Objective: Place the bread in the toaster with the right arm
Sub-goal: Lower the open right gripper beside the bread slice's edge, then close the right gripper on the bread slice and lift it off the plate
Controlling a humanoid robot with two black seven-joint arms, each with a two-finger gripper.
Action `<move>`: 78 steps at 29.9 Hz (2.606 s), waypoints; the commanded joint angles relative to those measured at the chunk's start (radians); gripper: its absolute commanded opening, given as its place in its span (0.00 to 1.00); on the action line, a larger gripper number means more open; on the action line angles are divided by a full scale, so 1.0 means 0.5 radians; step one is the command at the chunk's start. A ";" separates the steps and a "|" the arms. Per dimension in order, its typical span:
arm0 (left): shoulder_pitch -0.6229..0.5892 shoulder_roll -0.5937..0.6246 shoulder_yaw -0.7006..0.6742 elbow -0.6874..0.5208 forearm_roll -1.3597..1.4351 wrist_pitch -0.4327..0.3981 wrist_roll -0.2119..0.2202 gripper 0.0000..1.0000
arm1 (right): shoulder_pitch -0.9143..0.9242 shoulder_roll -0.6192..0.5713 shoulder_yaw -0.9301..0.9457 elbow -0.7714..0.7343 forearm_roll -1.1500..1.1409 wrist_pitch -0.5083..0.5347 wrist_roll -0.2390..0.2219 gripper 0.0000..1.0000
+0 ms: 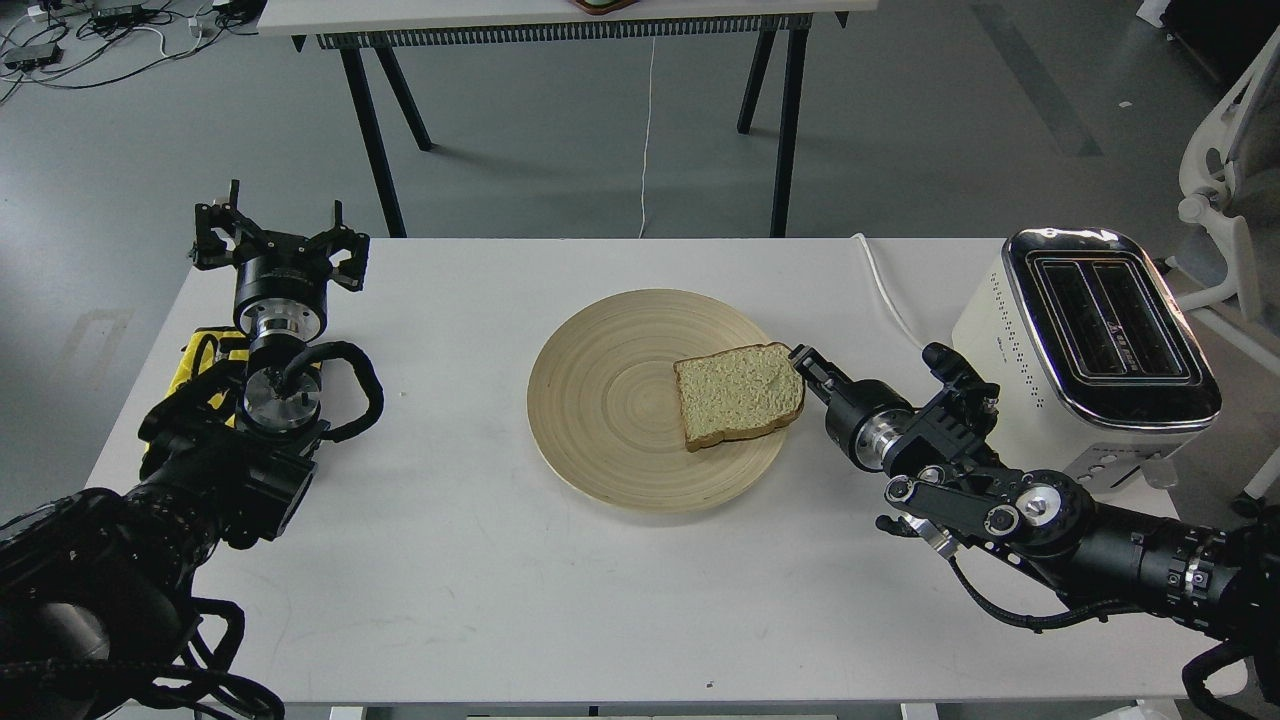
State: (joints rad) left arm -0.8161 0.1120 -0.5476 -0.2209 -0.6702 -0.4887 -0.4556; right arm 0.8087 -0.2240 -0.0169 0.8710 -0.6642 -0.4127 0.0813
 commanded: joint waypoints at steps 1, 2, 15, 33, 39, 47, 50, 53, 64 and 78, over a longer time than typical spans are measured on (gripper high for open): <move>0.000 0.000 0.000 0.000 0.000 0.000 0.000 1.00 | -0.001 0.000 0.000 0.001 0.000 0.000 0.000 0.22; 0.000 0.000 0.000 0.000 0.000 0.000 0.000 1.00 | -0.001 0.000 0.000 0.001 0.000 0.000 0.000 0.22; 0.000 0.000 0.000 0.000 0.000 0.000 0.000 1.00 | 0.006 -0.006 0.000 0.001 0.000 0.003 -0.003 0.15; 0.000 0.000 0.000 0.000 0.000 0.000 0.000 1.00 | 0.009 0.003 0.028 -0.015 0.003 -0.021 -0.003 0.00; 0.000 0.000 0.000 0.000 0.000 0.000 0.000 1.00 | 0.039 0.012 0.031 0.000 0.009 -0.055 -0.003 0.00; 0.000 0.000 0.000 0.000 0.000 0.000 0.000 1.00 | 0.097 0.003 0.123 0.111 0.009 -0.110 0.009 0.00; 0.000 0.000 0.000 0.000 0.000 0.000 0.000 1.00 | 0.122 -0.015 0.187 0.203 0.009 -0.116 0.006 0.00; 0.000 0.000 0.000 0.000 0.000 0.000 0.000 1.00 | 0.137 -0.043 0.239 0.261 0.009 -0.129 0.006 0.00; 0.000 0.000 0.000 0.000 0.000 0.000 0.000 1.00 | 0.217 -0.276 0.371 0.528 0.021 -0.152 0.000 0.00; 0.000 0.000 0.000 0.000 0.000 0.000 0.000 1.00 | 0.364 -1.229 0.439 1.148 0.028 -0.152 -0.003 0.00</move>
State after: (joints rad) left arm -0.8161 0.1120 -0.5476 -0.2209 -0.6702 -0.4887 -0.4556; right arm 0.9720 -0.7301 0.2027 1.3800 -0.6504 -0.4886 0.0797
